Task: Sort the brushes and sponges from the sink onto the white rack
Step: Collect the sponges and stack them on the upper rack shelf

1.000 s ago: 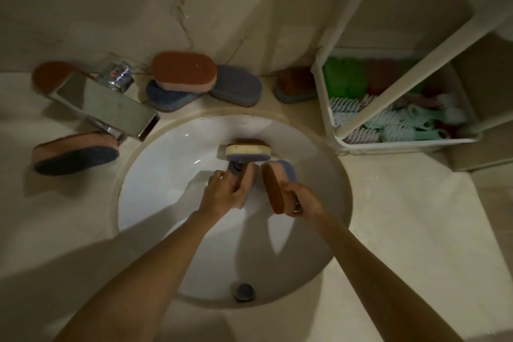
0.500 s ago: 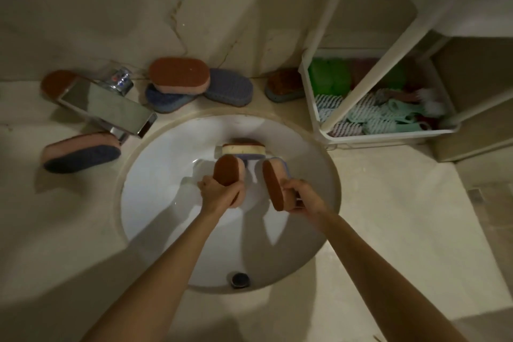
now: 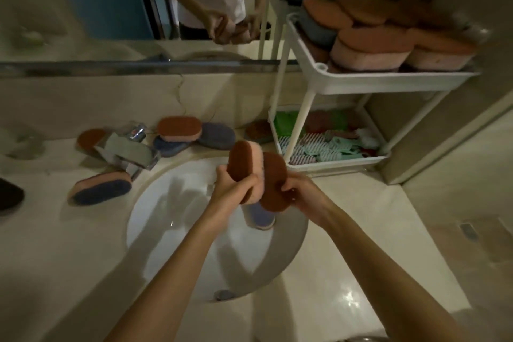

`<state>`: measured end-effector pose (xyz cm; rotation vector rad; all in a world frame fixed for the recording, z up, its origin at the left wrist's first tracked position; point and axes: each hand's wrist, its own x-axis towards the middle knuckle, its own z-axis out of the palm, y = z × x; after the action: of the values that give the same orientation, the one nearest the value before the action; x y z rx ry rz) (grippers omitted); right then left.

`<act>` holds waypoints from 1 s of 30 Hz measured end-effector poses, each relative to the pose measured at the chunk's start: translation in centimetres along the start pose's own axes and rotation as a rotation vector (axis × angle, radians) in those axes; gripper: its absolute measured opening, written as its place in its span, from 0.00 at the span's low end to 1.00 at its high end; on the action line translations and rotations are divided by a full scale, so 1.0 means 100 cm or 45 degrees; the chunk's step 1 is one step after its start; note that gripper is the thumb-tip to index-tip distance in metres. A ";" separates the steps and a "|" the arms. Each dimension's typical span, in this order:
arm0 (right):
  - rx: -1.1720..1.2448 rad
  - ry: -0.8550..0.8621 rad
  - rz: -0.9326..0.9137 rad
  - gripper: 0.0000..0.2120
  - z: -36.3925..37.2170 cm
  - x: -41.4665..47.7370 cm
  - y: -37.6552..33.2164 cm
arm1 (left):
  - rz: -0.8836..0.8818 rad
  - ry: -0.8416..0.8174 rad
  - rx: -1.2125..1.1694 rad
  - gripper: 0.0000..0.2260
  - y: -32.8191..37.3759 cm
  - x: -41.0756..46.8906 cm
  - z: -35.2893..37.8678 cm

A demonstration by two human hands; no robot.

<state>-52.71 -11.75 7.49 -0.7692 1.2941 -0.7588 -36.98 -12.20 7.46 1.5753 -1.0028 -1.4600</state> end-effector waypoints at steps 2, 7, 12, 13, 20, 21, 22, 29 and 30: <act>0.166 0.033 -0.111 0.27 -0.009 -0.009 -0.019 | 0.046 -0.024 -0.114 0.23 0.024 -0.008 0.004; 0.186 -0.024 -0.327 0.28 -0.025 -0.039 -0.063 | 0.224 -0.211 -0.477 0.10 0.076 -0.034 0.024; -0.141 0.060 -0.542 0.23 -0.040 -0.066 -0.103 | 0.481 -0.320 -0.551 0.19 0.110 -0.052 0.044; -0.139 0.071 -0.569 0.24 -0.045 -0.071 -0.111 | 0.516 -0.334 -0.559 0.19 0.117 -0.056 0.047; -0.107 0.109 -0.705 0.23 -0.073 -0.095 -0.160 | 0.674 -0.408 -0.592 0.38 0.170 -0.068 0.079; -0.142 0.129 -0.716 0.19 -0.077 -0.098 -0.166 | 0.676 -0.415 -0.608 0.38 0.177 -0.068 0.084; -0.181 0.150 -0.729 0.16 -0.081 -0.102 -0.172 | 0.685 -0.427 -0.620 0.35 0.183 -0.069 0.090; -0.465 0.174 -0.853 0.34 -0.110 -0.111 -0.207 | 0.719 -0.468 -0.549 0.26 0.223 -0.068 0.119; -0.489 0.174 -0.856 0.36 -0.114 -0.109 -0.212 | 0.716 -0.475 -0.500 0.27 0.228 -0.066 0.121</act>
<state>-66.49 -14.87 29.84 -1.5271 1.3261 -1.1213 -50.53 -15.71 30.12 0.6776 -1.1602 -1.4474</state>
